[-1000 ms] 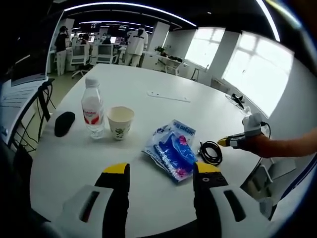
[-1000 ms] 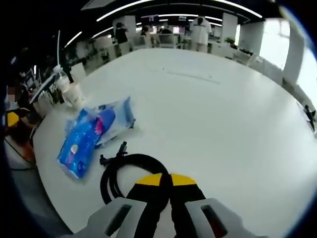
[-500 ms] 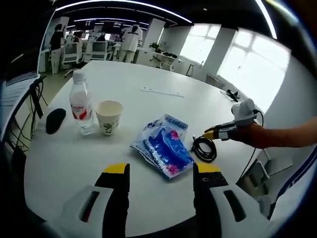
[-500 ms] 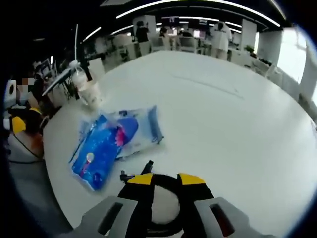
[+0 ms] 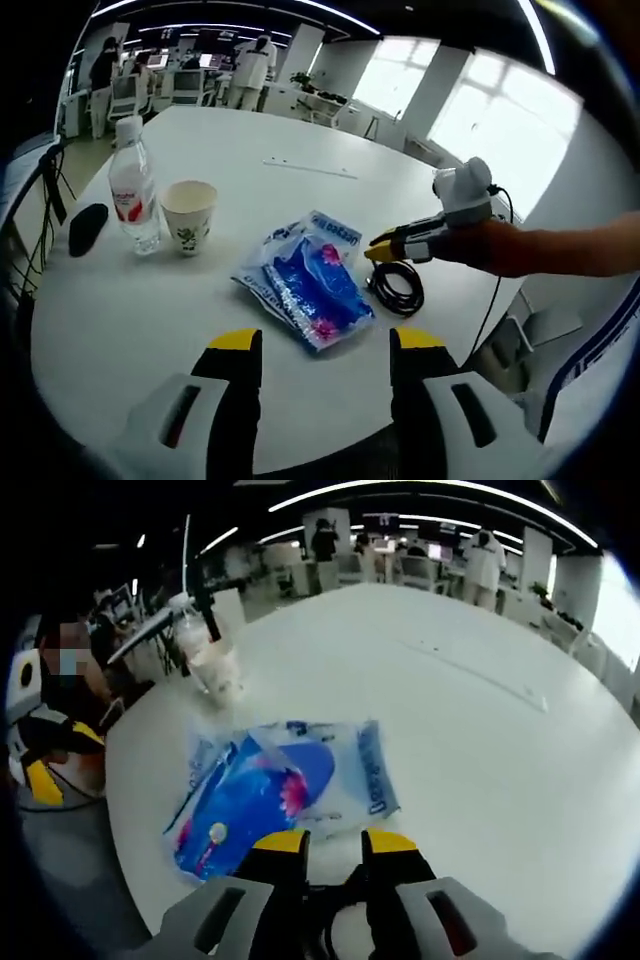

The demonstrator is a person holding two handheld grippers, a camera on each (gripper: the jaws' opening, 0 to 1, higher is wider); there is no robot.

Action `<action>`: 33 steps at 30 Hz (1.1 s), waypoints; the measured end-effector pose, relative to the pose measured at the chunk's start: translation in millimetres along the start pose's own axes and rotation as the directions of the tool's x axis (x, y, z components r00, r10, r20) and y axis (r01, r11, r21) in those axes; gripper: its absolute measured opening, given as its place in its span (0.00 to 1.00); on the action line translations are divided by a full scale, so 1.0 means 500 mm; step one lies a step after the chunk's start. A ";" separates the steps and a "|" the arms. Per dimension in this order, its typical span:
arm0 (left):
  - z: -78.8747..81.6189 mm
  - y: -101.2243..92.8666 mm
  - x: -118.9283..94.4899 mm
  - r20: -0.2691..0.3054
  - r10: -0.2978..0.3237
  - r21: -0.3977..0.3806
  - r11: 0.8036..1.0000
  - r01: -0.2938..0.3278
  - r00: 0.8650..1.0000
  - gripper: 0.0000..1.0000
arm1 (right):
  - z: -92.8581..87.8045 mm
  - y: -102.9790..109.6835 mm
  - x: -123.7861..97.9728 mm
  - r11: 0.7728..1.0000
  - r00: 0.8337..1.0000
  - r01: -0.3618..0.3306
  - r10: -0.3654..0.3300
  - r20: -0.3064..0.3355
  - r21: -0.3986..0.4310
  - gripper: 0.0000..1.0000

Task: Arrange the tabletop items into an orderly group along one side of the table until the central work area is clear of visible clutter.

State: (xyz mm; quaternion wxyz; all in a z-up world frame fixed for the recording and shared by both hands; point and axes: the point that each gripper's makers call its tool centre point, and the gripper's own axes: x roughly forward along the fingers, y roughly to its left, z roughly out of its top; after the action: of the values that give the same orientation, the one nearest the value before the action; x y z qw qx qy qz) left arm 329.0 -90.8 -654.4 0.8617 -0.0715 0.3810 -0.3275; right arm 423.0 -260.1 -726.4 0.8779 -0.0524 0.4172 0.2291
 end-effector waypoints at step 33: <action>-0.035 -0.029 0.017 -0.038 -0.048 -0.039 0.998 0.047 0.998 0.50 | 0.085 0.086 0.104 0.972 0.985 -0.169 0.160 -0.073 -0.161 0.09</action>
State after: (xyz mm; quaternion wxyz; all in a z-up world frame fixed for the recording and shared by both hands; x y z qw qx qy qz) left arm 313.4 -105.2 -666.5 0.8445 -0.0907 0.4021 -0.3420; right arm 462.3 -191.2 -733.9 0.8357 -0.0977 0.4253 0.3335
